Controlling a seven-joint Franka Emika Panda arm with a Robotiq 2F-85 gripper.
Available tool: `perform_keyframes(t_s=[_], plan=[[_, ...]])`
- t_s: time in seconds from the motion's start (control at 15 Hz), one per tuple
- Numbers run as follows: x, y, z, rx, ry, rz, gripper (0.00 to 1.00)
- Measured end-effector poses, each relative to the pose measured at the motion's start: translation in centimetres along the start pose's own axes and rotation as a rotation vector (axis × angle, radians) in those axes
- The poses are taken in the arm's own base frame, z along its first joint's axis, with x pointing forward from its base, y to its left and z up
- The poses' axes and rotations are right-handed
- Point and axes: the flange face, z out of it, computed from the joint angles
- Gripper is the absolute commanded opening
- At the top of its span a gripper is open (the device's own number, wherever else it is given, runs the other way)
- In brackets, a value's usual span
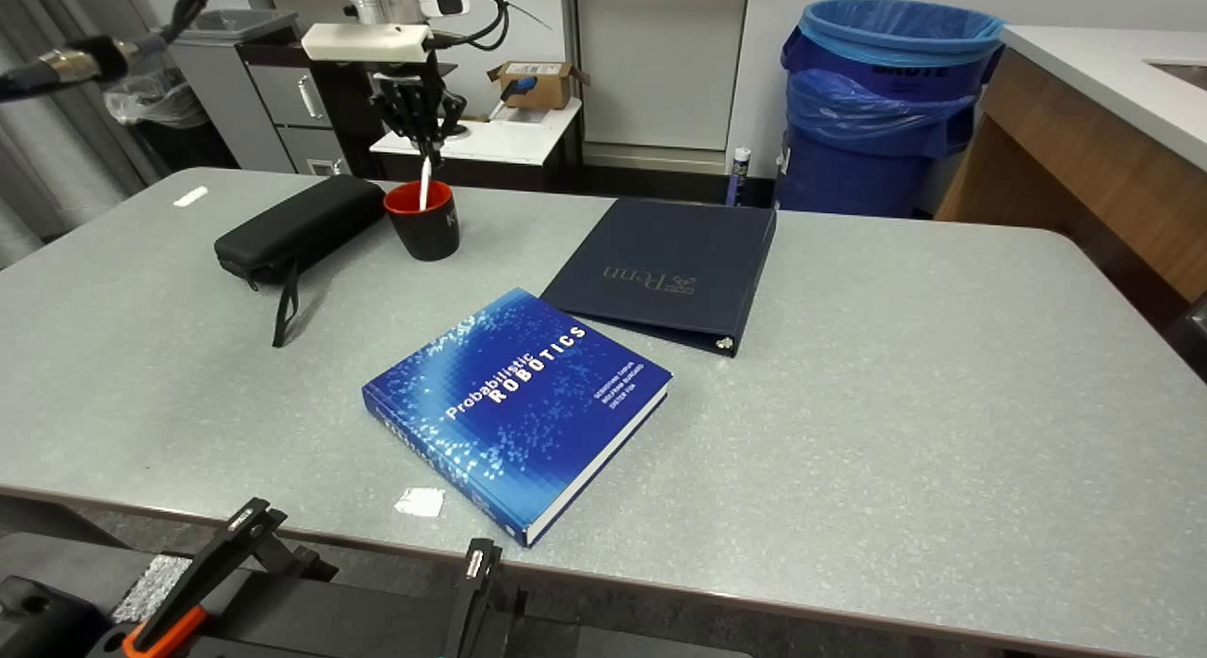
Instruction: Pick the pen from the cup and put it on the table
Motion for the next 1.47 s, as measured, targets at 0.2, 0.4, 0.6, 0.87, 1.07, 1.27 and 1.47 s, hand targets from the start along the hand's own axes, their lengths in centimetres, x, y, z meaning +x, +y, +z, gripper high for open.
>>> perform_keyframes(t_s=[0.2,0.4,0.6,0.87,1.07,1.27,1.47], plan=[[0.3,1.3,-1.9,0.0,0.015,0.019,0.01],[0.3,3.2,-6.4,0.025,0.02,0.053,0.0],[-0.4,5.8,-10.2,0.045,-0.025,0.096,0.0],[-2.3,8.9,-8.7,-0.007,-0.212,0.13,0.0],[-3.5,9.4,-3.6,-0.047,-0.367,0.137,0.0],[-3.6,9.3,1.8,-0.084,-0.447,0.16,0.0],[-3.0,9.8,5.2,-0.148,-0.454,0.241,0.0]])
